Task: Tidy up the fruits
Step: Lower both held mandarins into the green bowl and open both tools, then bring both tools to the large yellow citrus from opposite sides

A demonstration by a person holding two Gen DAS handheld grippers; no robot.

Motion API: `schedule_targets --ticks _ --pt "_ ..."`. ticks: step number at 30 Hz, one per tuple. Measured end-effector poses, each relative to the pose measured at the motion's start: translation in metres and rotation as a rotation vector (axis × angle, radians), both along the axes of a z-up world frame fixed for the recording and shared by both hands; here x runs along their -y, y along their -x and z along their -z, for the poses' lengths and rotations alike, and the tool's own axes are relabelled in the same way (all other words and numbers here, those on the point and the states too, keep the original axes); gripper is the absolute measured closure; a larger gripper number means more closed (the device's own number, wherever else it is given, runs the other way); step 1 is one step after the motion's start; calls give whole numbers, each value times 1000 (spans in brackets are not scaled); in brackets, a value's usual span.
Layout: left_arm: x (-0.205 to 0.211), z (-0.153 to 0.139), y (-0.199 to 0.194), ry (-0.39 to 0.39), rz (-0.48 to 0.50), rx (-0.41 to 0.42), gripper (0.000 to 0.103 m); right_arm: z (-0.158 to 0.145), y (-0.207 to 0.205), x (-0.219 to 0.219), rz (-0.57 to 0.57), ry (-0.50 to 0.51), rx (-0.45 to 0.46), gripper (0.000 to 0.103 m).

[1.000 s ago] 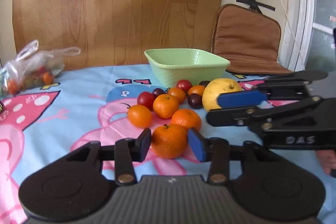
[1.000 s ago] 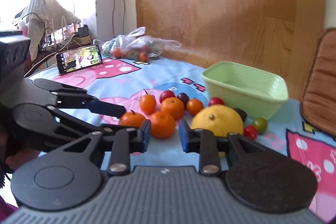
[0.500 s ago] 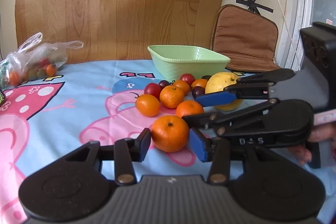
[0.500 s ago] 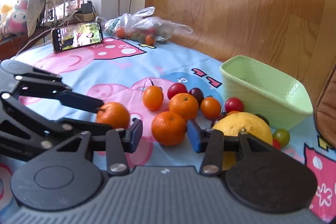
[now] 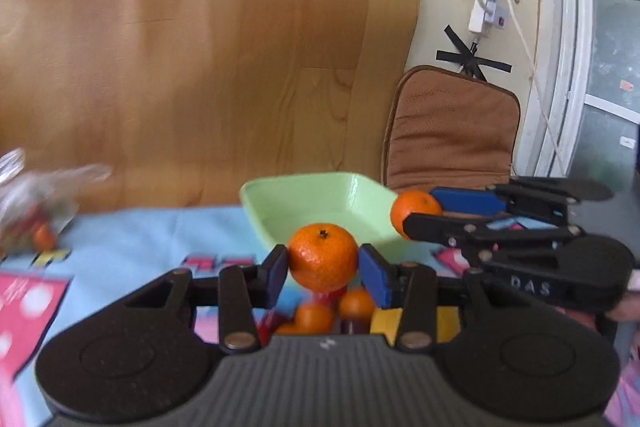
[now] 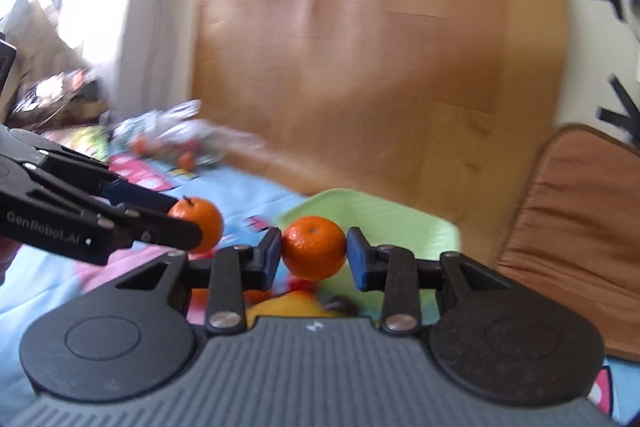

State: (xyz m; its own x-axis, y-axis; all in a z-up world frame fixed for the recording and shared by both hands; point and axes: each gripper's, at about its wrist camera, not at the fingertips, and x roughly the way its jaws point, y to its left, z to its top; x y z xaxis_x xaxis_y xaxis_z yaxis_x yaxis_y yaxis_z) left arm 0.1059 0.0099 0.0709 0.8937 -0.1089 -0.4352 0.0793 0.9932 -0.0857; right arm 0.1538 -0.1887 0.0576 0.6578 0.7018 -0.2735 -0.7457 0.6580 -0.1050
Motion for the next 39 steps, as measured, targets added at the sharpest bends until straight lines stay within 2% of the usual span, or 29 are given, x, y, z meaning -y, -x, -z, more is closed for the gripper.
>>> schedule_targets --ticks 2,6,9,12,15,19,22,24,28,30,32,36,37,39 --pt "3 2 -36 7 14 -26 64 1 -17 -2 37 8 8 65" --pt "12 16 -88 -36 -13 -78 64 16 -44 -11 76 48 -10 65" --pt "11 28 -107 -30 -21 -119 63 31 -51 -19 82 79 -26 64" --pt "13 36 -112 -53 -27 -133 63 37 -47 -18 92 61 -5 63" --pt "13 31 -104 -50 -27 -110 63 35 -45 -13 98 44 4 52" --pt "-2 11 -74 14 -45 -43 63 27 -36 4 95 -1 -16 54" --pt "-12 1 -42 72 -48 -11 63 22 -29 23 94 -68 -84 57" --pt "-14 0 -20 83 -36 -3 63 20 -22 37 91 -114 -144 59" --pt "-9 9 13 124 -4 -32 57 25 0 61 21 -204 -252 58" --pt "-4 16 22 151 11 -51 53 28 15 60 -42 -182 -257 58" --pt "3 22 25 161 28 -67 47 33 31 52 -68 -105 -223 56" --pt "20 28 19 135 64 -90 34 48 44 30 -90 55 -193 48" --pt "25 29 17 122 76 -93 29 50 45 26 -90 84 -201 46" --pt "35 34 12 82 82 -104 26 52 44 18 -91 108 -203 43"
